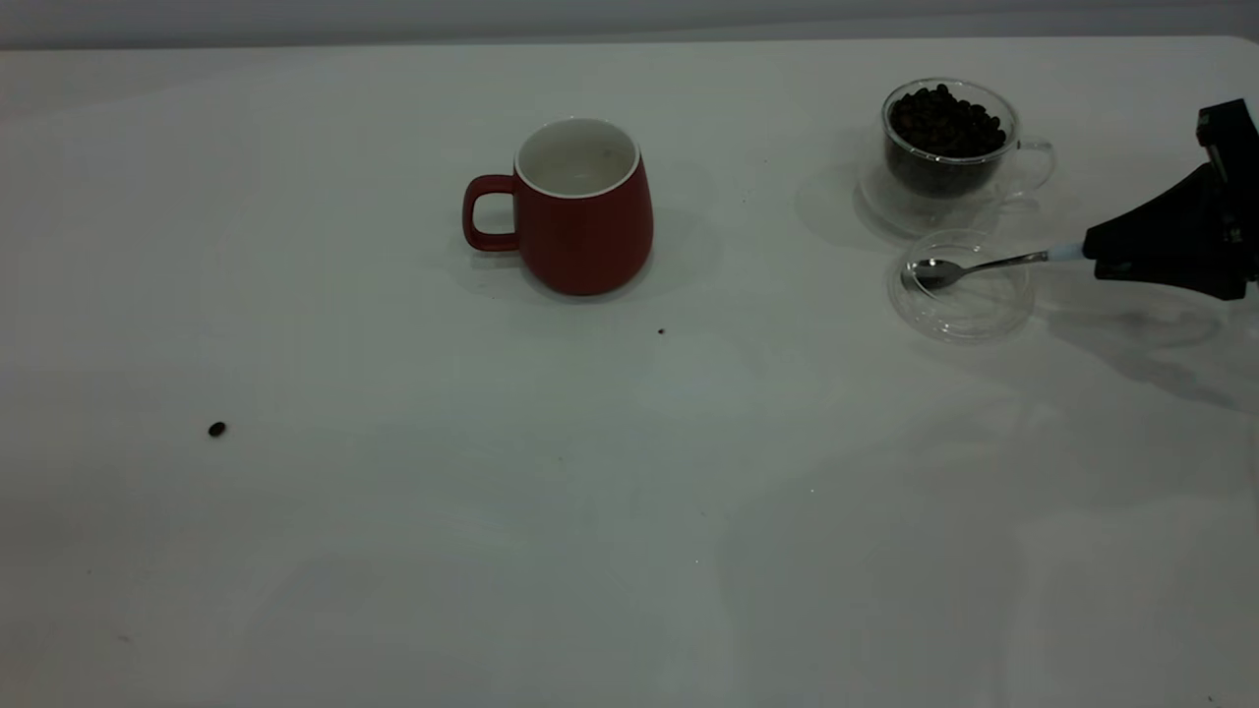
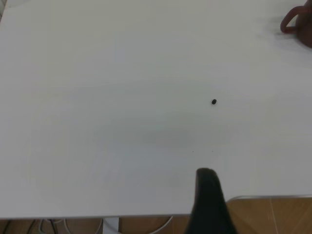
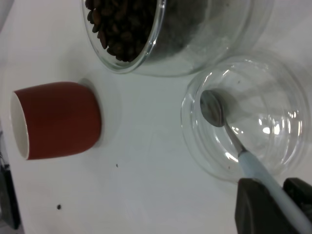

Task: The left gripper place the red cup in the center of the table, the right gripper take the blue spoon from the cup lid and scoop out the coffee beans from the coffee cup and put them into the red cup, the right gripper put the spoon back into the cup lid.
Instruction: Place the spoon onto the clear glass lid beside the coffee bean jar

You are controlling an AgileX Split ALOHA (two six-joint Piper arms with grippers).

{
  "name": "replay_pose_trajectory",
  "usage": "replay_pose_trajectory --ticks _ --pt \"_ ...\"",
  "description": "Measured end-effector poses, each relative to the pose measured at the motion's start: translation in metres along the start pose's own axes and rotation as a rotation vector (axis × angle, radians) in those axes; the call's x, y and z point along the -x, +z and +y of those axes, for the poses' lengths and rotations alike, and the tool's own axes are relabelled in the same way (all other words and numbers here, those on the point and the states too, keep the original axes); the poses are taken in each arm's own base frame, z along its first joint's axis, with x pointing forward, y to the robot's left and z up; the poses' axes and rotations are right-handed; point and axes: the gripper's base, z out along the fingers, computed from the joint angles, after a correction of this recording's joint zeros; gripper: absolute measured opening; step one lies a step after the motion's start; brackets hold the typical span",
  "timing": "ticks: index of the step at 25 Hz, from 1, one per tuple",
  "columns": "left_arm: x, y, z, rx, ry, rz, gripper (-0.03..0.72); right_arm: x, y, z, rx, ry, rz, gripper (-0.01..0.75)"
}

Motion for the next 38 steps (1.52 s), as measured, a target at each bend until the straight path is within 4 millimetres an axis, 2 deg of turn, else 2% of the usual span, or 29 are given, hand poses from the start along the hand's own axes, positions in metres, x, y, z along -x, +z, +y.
replay_pose_trajectory --ticks 6,9,11,16,19,27,38 --pt "0.000 0.000 0.000 0.000 0.001 0.000 0.587 0.000 0.001 0.000 0.008 0.004 -0.003 0.108" --pt "0.000 0.000 0.000 0.000 0.001 0.000 0.587 0.000 0.001 -0.001 0.004 -0.016 -0.003 0.132" --pt "0.000 0.000 0.000 0.000 0.001 0.000 0.587 0.000 0.001 -0.001 -0.005 -0.034 -0.005 0.161" --pt "0.000 0.000 0.000 0.000 0.001 0.000 0.587 0.000 0.001 -0.002 -0.014 -0.068 -0.006 0.311" --pt "0.000 0.000 0.000 0.000 0.001 0.000 0.587 0.000 0.001 -0.002 -0.014 -0.071 -0.006 0.373" --pt "0.000 0.000 0.000 0.000 0.001 0.000 0.587 -0.003 0.009 0.002 -0.046 -0.118 0.022 0.482" --pt "0.000 0.000 0.000 0.000 0.001 0.000 0.587 -0.007 0.017 0.001 -0.130 -0.164 0.047 0.510"
